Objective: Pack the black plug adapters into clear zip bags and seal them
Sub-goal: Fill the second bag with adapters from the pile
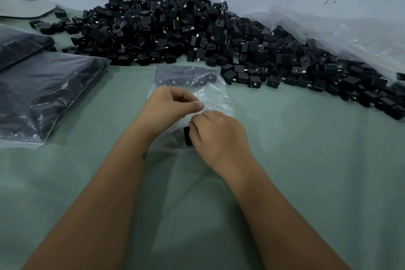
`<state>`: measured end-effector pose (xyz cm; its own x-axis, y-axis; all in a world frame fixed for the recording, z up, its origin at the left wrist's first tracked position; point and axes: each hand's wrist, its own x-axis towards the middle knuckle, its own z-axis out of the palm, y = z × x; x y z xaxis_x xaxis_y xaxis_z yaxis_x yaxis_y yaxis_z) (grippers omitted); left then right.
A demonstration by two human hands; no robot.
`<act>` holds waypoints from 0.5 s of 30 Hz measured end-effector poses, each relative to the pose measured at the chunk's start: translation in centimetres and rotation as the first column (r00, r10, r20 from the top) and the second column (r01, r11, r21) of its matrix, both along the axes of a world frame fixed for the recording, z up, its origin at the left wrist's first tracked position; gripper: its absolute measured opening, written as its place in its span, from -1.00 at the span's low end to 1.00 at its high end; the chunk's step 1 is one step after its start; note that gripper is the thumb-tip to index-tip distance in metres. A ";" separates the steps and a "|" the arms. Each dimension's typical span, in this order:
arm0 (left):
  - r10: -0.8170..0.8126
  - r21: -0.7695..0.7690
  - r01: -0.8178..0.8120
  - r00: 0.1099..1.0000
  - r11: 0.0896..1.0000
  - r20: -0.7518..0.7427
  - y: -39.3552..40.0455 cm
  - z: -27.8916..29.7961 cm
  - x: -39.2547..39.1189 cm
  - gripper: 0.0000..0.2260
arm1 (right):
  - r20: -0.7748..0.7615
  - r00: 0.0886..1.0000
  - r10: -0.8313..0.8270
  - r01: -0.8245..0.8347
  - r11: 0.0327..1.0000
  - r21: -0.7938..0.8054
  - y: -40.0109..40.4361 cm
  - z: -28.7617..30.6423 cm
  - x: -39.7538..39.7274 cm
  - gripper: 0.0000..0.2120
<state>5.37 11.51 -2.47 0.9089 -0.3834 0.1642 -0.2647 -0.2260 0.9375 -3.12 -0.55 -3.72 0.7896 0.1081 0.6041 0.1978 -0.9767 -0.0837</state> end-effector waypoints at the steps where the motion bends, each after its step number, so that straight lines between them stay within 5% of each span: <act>1: -0.007 -0.009 0.007 1.000 1.000 -0.002 0.0 0.0 0.0 -0.94 | 0.003 1.000 -0.017 0.017 1.000 -0.008 0.0 0.1 0.0 -0.87; 5: -0.024 -0.040 0.023 0.999 0.999 -0.030 0.0 -0.1 0.0 -0.94 | 0.115 0.990 0.083 -0.094 0.992 0.086 0.1 0.9 -0.5 -0.86; 9: -0.004 -0.044 0.001 0.999 0.999 -0.053 0.0 -0.3 0.2 -0.93 | -0.151 0.968 0.200 -0.204 0.979 -0.013 -0.3 1.3 -0.9 -0.80; 15: -0.010 -0.089 0.004 0.997 0.996 -0.072 -0.3 -0.2 0.0 -0.90 | -0.116 0.993 -0.013 0.000 0.994 -0.111 0.1 0.8 -0.3 -0.77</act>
